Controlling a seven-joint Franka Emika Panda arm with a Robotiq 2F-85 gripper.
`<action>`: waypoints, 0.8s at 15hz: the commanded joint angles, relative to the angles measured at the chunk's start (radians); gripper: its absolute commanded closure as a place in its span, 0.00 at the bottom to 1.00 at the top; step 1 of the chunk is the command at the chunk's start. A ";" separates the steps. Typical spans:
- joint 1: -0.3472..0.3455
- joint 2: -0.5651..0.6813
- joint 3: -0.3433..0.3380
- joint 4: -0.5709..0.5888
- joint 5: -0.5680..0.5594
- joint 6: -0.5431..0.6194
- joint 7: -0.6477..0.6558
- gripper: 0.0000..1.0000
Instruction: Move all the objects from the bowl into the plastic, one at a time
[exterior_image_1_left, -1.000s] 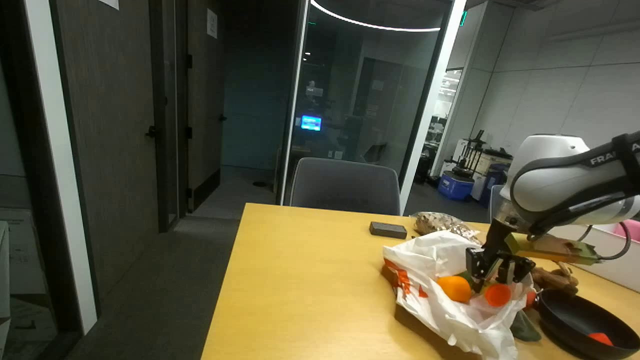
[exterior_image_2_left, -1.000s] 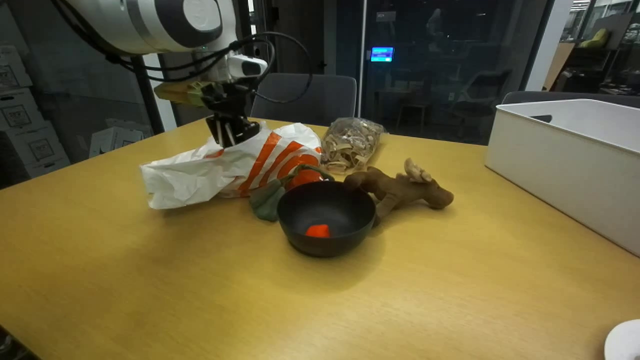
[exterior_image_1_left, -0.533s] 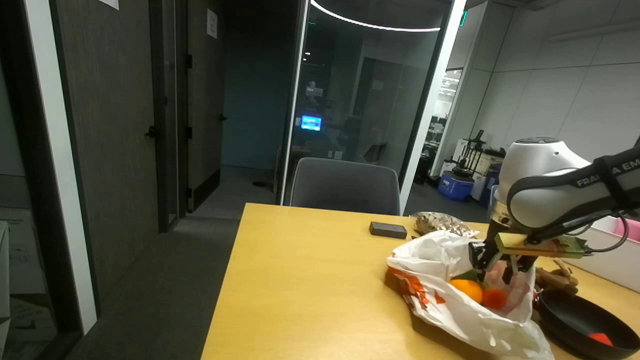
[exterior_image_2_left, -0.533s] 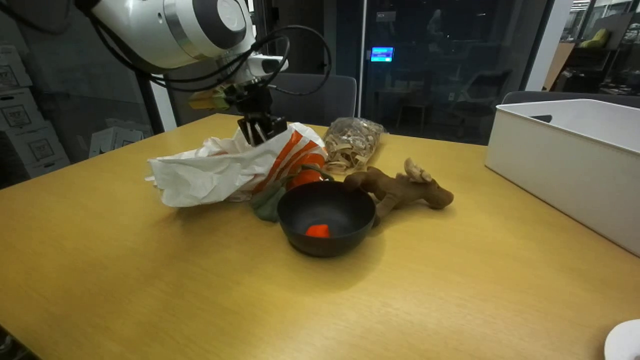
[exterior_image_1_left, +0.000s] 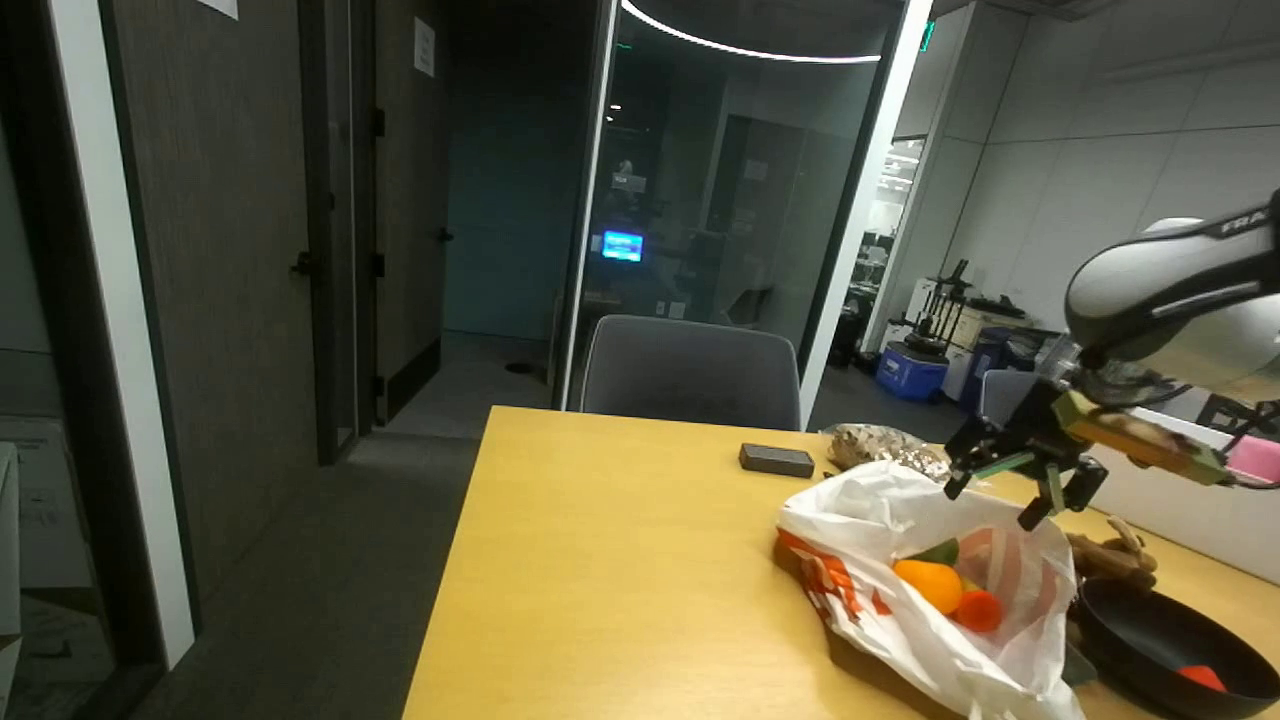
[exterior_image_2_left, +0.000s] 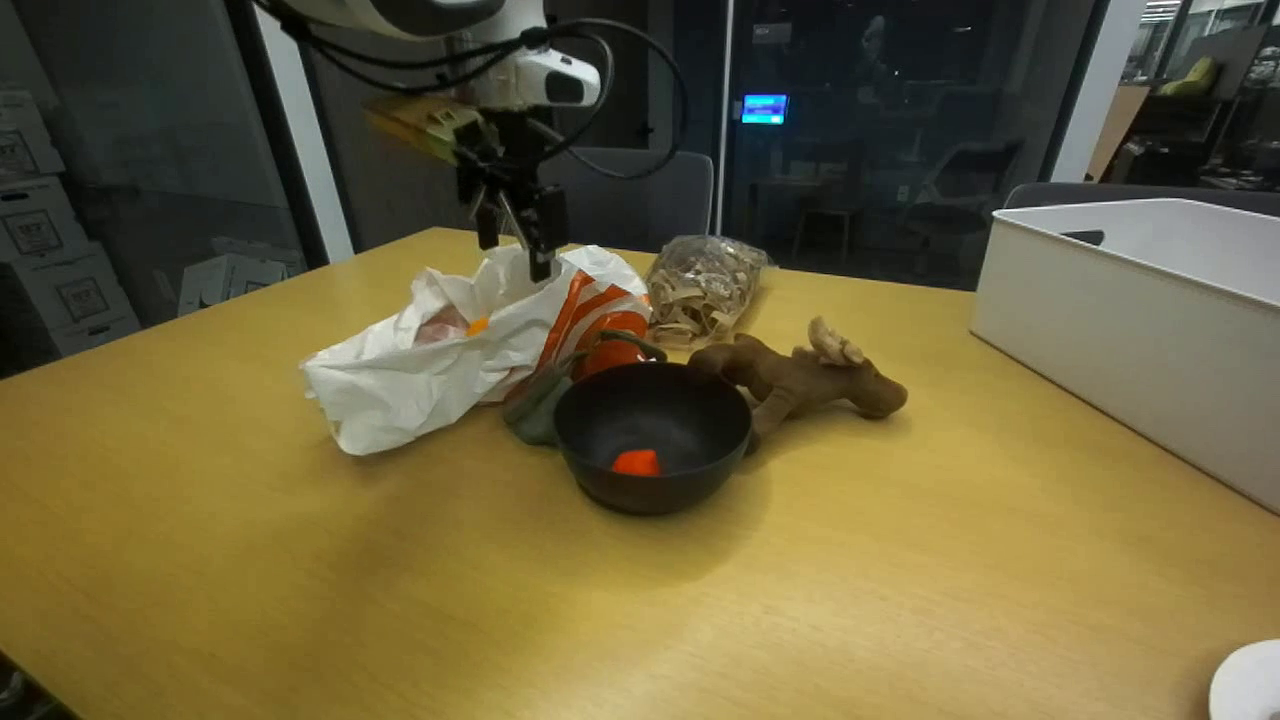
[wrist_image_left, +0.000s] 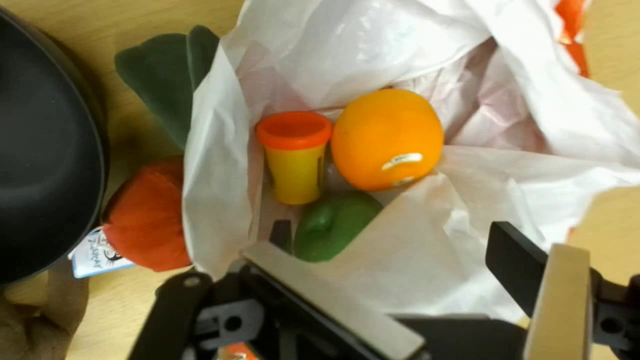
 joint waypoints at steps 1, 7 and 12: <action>-0.051 -0.158 -0.050 -0.064 0.140 -0.061 -0.074 0.00; -0.132 -0.230 -0.127 -0.143 0.034 -0.067 0.068 0.00; -0.174 -0.196 -0.119 -0.196 -0.147 -0.045 0.293 0.00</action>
